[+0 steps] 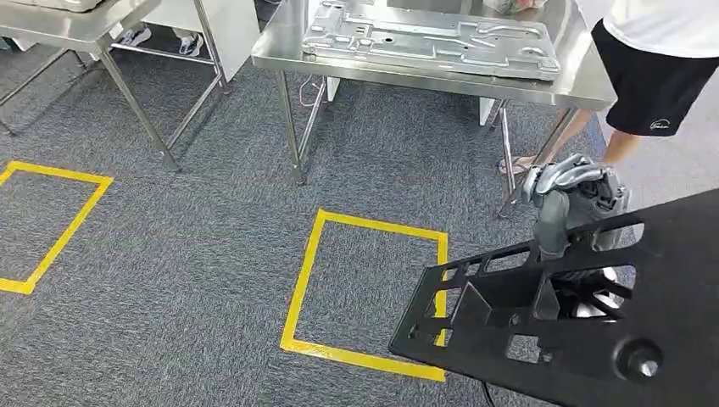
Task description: Take the parts from the cabinet and place them on the table.
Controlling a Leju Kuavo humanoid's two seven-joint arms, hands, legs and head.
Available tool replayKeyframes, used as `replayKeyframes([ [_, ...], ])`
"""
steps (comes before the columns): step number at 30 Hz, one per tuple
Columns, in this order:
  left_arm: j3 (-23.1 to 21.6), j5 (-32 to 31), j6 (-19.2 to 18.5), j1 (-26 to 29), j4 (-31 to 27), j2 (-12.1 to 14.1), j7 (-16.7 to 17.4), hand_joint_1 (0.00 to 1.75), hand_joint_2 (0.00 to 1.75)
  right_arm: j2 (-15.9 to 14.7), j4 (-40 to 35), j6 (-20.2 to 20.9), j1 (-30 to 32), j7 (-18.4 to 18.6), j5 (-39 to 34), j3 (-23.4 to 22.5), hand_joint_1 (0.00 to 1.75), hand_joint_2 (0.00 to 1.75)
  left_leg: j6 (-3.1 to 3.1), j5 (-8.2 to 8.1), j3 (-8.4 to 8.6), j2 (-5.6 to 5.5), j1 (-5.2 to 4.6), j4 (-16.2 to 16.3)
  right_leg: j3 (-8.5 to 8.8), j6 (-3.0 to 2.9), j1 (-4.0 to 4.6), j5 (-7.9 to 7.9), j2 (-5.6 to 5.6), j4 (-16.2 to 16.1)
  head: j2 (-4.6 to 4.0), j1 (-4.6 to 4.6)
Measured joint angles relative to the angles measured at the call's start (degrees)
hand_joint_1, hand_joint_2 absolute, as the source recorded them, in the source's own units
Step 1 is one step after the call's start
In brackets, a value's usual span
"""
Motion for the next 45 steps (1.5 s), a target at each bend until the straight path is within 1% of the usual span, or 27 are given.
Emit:
replayKeyframes([
  [2,0.0,-0.3,-0.1,-0.2,0.0,-0.1,0.0,0.00,1.75,0.6,0.0,-0.6,-0.3,0.2,1.3,0.2,1.75,1.75,-0.21,-0.17,0.21,-0.05,0.00,0.0,4.94,-0.57,0.08,4.03,-0.01,-9.9,0.00,0.02],
  [3,0.0,-0.4,-0.2,-0.4,0.0,-0.2,0.0,0.00,1.75,0.9,0.0,-0.8,-0.3,0.4,2.0,0.2,1.75,1.75,-0.49,-0.21,0.01,-0.11,-0.32,0.1,5.45,-0.79,0.54,3.17,0.00,-11.1,0.00,-0.04],
  [6,0.0,-0.5,-0.3,-0.5,0.0,-0.2,0.3,0.00,1.75,1.6,0.0,-0.7,-0.2,1.1,3.5,0.2,1.75,1.75,-1.48,0.02,-0.02,-0.08,-0.11,-0.2,5.04,-1.61,0.79,3.50,0.22,-11.1,0.00,-0.02],
  [8,0.0,-0.6,-0.3,-0.6,0.0,-0.1,0.3,0.00,1.75,2.2,-0.2,-0.6,-0.2,1.2,3.8,0.2,1.75,1.75,-2.08,-0.68,-0.05,-0.07,-0.14,0.4,5.59,-2.36,0.15,4.00,-0.01,-12.1,0.00,-0.04],
  [9,0.0,-0.7,-0.4,-0.8,0.0,-0.1,0.3,0.00,1.75,2.5,-0.3,-0.5,-0.4,1.2,4.0,0.2,1.75,1.75,-2.35,-2.32,-1.00,0.04,-0.21,2.6,5.76,-2.68,0.10,4.02,-0.04,-12.3,0.00,-0.22],
  [11,0.0,-0.8,-0.5,-0.8,0.0,-0.2,0.3,0.00,1.75,3.0,-0.3,-0.5,-0.4,1.6,4.3,0.2,1.75,1.75,-2.73,-6.82,-5.28,0.05,0.07,11.7,5.72,-3.00,0.22,4.00,-0.11,-12.3,0.00,-0.35],
  [12,0.0,-0.9,-0.5,-0.7,0.0,-0.2,0.3,0.00,1.75,3.3,-0.3,-0.2,-0.4,1.9,4.4,0.2,1.75,1.75,-2.89,-8.31,-7.38,0.05,0.10,16.0,5.69,-3.05,0.28,3.98,-0.11,-12.2,0.00,-0.35],
  [13,0.0,-0.9,-0.5,-0.7,0.0,-0.2,0.3,0.00,1.75,3.5,-0.3,-0.1,-0.4,2.1,4.5,0.2,1.75,1.75,-2.99,-8.35,-8.47,0.05,0.16,18.1,5.68,-3.05,0.29,3.97,-0.09,-12.2,0.00,-0.37],
  [14,0.0,-0.9,-0.5,-0.7,0.0,-0.2,0.3,0.00,1.75,3.7,-0.3,0.1,-0.4,2.3,4.6,0.2,1.75,1.75,-2.98,-7.05,-8.12,0.06,0.22,17.1,5.71,-3.07,0.29,3.92,-0.07,-12.1,0.00,-0.35],
  [15,0.0,-0.9,-0.5,-0.8,0.0,-0.2,0.3,0.00,1.75,4.1,-0.4,0.4,-0.4,2.6,4.8,0.2,1.75,1.75,-2.90,-4.69,-6.47,0.07,0.27,13.6,5.77,-3.03,0.29,3.86,-0.01,-12.0,0.00,-0.39],
  [17,0.0,-1.0,-0.5,-0.9,0.0,-0.2,0.3,0.00,1.75,4.5,-0.9,0.5,-0.4,3.1,5.2,0.2,1.75,1.75,-2.50,0.13,-1.59,0.08,0.30,3.6,5.93,-2.70,0.29,3.55,0.07,-11.7,0.00,-0.39],
  [18,0.0,-1.1,-0.5,-0.9,0.0,-0.2,0.3,0.00,1.75,4.8,-1.2,0.5,-0.4,3.2,5.4,0.1,1.75,1.75,-2.15,-0.18,-0.13,0.05,0.13,0.7,5.84,-2.39,0.62,3.36,0.08,-11.5,0.00,-0.37],
  [22,0.0,-1.1,-0.5,-1.0,0.0,-0.2,0.3,0.00,1.75,5.4,-1.7,0.8,-0.5,3.9,5.8,0.0,1.75,1.75,-1.17,0.03,-0.22,-0.03,-0.14,0.0,5.51,-1.16,0.56,3.51,0.11,-11.4,0.00,-0.31],
  [23,0.0,-1.1,-0.5,-1.0,0.0,-0.2,0.2,0.00,1.75,5.4,-1.9,0.9,-0.5,4.0,5.9,-0.1,1.75,1.75,-0.69,0.40,0.02,0.06,0.37,-0.5,5.43,-0.84,0.41,3.05,0.11,-11.1,0.00,-0.44],
  [25,0.0,-1.1,-0.5,-1.1,0.0,-0.1,0.0,0.00,1.75,5.4,-2.1,1.2,-0.6,4.0,6.1,-0.4,1.75,1.75,-0.25,0.44,0.00,0.10,0.34,-0.5,2.96,-0.31,0.35,-0.56,0.08,-5.5,0.00,0.07],
  [27,0.0,-1.1,-0.7,-1.1,0.0,-0.1,-0.2,0.00,1.75,5.4,-2.1,1.4,-0.2,3.5,6.1,-0.4,1.75,1.75,-0.17,0.39,-0.07,0.10,0.25,-0.5,-1.69,0.09,0.06,-4.53,0.07,4.1,0.00,0.02],
  [28,0.0,-1.1,-0.8,-1.1,0.0,-0.1,-0.3,0.00,1.75,5.4,-2.1,1.4,0.0,3.4,6.2,-0.4,1.75,1.75,-0.18,0.38,-0.08,0.10,0.25,-0.5,-3.18,0.18,0.01,-5.01,0.06,6.9,0.00,0.02],
  [29,0.0,-1.1,-0.8,-1.1,0.0,0.0,-0.3,0.00,1.75,5.5,-2.1,1.4,0.1,3.2,6.2,-0.4,1.75,1.75,-0.20,0.35,-0.02,0.09,0.25,-0.5,-3.35,0.20,-0.04,-4.19,0.06,6.8,0.00,0.02],
  [30,0.0,-1.1,-0.9,-1.1,0.0,0.0,-0.4,0.00,1.75,5.5,-2.1,1.4,0.1,3.1,6.2,-0.4,1.75,1.75,-0.26,0.28,0.09,0.06,0.26,-0.5,-2.07,0.13,-0.10,-1.92,0.04,3.9,0.00,0.04],
  [32,0.0,-1.1,-1.1,-1.1,0.0,0.0,-0.6,0.00,1.75,5.5,-2.1,1.4,0.0,3.1,6.2,-0.5,1.75,1.75,-0.51,0.01,0.53,0.00,0.26,-0.4,3.04,-0.29,-0.10,3.46,0.01,-6.7,0.00,0.04],
  [33,0.0,-1.1,-1.2,-1.1,0.0,0.0,-0.8,0.00,1.75,5.5,-2.1,1.4,-0.1,3.1,6.2,-0.6,1.75,1.75,-0.74,-0.15,0.53,-0.02,0.23,-0.4,4.81,-0.65,-0.01,4.00,-0.08,-10.8,0.00,0.04],
  [37,0.0,-1.4,-1.2,-1.1,0.0,0.0,-0.9,0.00,1.75,5.6,-2.1,1.4,-0.3,3.3,6.2,-1.2,1.75,1.75,-1.99,-0.33,0.52,0.04,0.09,-0.6,4.80,-1.80,0.62,3.67,0.17,-11.2,0.00,-0.02],
  [38,0.0,-1.4,-1.2,-1.2,0.0,0.1,-1.0,0.00,1.75,5.6,-2.3,1.5,-0.3,3.5,6.2,-1.4,1.75,1.75,-2.37,-0.67,0.49,0.04,-0.04,-0.3,5.17,-2.32,0.07,3.95,0.13,-11.8,0.00,-0.02],
  [40,0.0,-1.5,-1.2,-1.3,0.0,0.1,-1.0,0.00,1.75,5.9,-2.6,1.5,-0.6,3.8,6.3,-1.4,1.75,1.75,-2.80,-3.55,-1.43,0.08,0.13,4.4,5.58,-3.00,0.05,3.75,-0.05,-12.0,0.00,-0.22],
  [42,0.0,-1.5,-1.2,-1.2,0.0,0.1,-1.0,0.00,1.75,6.2,-2.6,1.5,-0.6,4.2,6.5,-1.4,1.75,1.75,-3.16,-7.91,-6.38,0.09,0.29,14.2,5.65,-3.26,0.26,3.57,-0.05,-11.9,0.00,-0.20],
  [43,0.0,-1.5,-1.2,-1.2,0.0,0.1,-1.0,0.00,1.75,6.3,-2.6,1.5,-0.6,4.2,6.6,-1.4,1.75,1.75,-3.25,-8.82,-8.43,0.09,0.30,17.8,5.65,-3.34,0.33,3.50,-0.03,-11.8,0.00,-0.26],
  [45,0.0,-1.5,-1.2,-1.2,0.0,0.1,-1.0,0.00,1.75,6.6,-2.6,1.5,-0.6,4.2,6.8,-1.4,1.75,1.75,-3.18,-7.15,-9.04,0.09,0.31,17.9,5.92,-3.31,0.40,3.25,0.05,-11.8,0.00,-0.24],
])
